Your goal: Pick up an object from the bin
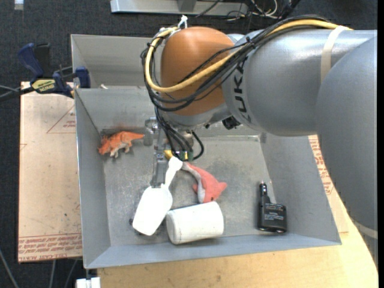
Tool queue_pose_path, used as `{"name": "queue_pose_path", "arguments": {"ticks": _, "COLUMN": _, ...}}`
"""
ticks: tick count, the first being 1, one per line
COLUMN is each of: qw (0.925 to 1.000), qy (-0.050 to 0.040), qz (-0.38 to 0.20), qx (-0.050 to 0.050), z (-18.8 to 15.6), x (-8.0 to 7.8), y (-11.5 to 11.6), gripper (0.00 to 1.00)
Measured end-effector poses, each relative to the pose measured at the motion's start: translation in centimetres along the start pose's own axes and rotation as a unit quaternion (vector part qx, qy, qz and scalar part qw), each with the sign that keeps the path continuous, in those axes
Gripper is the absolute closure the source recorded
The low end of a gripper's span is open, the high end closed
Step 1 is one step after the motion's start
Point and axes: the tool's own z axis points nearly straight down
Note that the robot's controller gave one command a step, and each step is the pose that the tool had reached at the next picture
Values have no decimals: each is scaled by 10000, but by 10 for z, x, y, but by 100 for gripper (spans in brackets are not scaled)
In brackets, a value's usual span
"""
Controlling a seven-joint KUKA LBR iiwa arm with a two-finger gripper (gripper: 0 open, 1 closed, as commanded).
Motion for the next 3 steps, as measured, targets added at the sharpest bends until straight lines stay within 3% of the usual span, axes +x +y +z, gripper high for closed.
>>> {"name": "queue_pose_path", "arguments": {"ticks": 1, "qw": 10000, "qy": -37, "qz": 18, "qx": -7, "z": -5, "x": -2, "y": -1, "gripper": 0}}
{"name": "queue_pose_path", "arguments": {"ticks": 2, "qw": 9999, "qy": -73, "qz": -76, "qx": -18, "z": 32, "x": 4, "y": -9, "gripper": 0}}
{"name": "queue_pose_path", "arguments": {"ticks": 3, "qw": 9999, "qy": -38, "qz": -147, "qx": -12, "z": 81, "x": 24, "y": -25, "gripper": 0}}
